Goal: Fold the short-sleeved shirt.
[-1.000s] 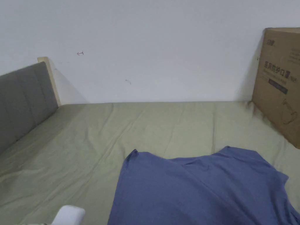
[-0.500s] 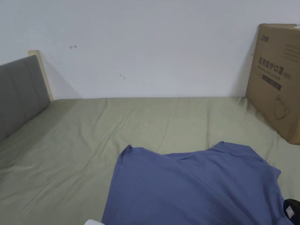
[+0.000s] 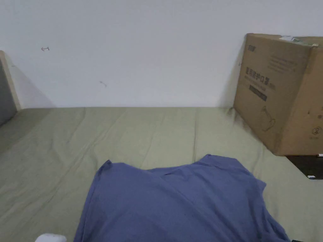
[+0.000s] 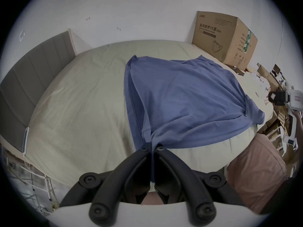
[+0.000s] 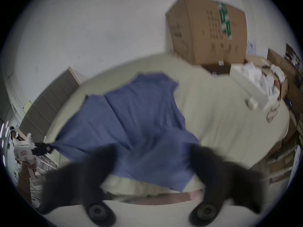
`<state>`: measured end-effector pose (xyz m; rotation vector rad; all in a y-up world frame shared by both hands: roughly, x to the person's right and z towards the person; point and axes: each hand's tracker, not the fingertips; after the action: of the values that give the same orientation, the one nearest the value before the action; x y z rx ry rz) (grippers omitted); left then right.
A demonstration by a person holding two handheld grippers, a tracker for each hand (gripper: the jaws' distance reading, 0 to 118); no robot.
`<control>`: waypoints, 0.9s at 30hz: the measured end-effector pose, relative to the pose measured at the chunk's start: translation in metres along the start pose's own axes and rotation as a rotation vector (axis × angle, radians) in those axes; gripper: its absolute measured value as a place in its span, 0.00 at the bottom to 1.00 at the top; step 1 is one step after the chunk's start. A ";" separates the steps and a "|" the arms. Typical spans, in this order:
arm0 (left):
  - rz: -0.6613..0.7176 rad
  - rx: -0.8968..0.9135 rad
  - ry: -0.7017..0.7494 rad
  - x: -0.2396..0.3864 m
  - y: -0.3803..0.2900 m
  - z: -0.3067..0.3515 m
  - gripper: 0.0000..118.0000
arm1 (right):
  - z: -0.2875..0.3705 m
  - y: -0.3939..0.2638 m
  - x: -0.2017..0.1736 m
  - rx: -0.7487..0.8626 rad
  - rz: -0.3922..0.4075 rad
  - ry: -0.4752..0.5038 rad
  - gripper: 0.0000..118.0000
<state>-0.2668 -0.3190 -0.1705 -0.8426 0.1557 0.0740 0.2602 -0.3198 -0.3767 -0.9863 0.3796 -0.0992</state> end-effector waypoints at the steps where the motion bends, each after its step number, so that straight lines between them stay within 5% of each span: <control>1: -0.009 0.005 0.007 0.000 0.000 0.000 0.01 | 0.000 -0.002 -0.008 0.040 0.007 0.001 0.98; 9: 0.030 -0.041 0.032 -0.005 -0.001 -0.010 0.01 | -0.057 -0.022 0.014 -0.267 0.088 -0.199 0.96; 13: 0.045 -0.110 0.035 -0.006 -0.005 -0.019 0.01 | -0.055 -0.019 0.007 -0.260 0.082 -0.168 0.79; 16: 0.051 -0.124 0.036 -0.005 -0.008 -0.022 0.01 | -0.048 -0.017 -0.002 -0.233 0.124 -0.106 0.34; 17: 0.055 -0.126 0.034 -0.006 -0.009 -0.023 0.01 | -0.042 -0.022 0.003 -0.202 0.110 -0.047 0.10; 27: 0.018 -0.089 0.049 -0.007 -0.016 0.011 0.01 | 0.004 -0.037 0.005 -0.153 0.049 -0.009 0.06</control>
<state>-0.2704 -0.3214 -0.1507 -0.9319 0.2075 0.0771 0.2696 -0.3383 -0.3449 -1.1269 0.4071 -0.0213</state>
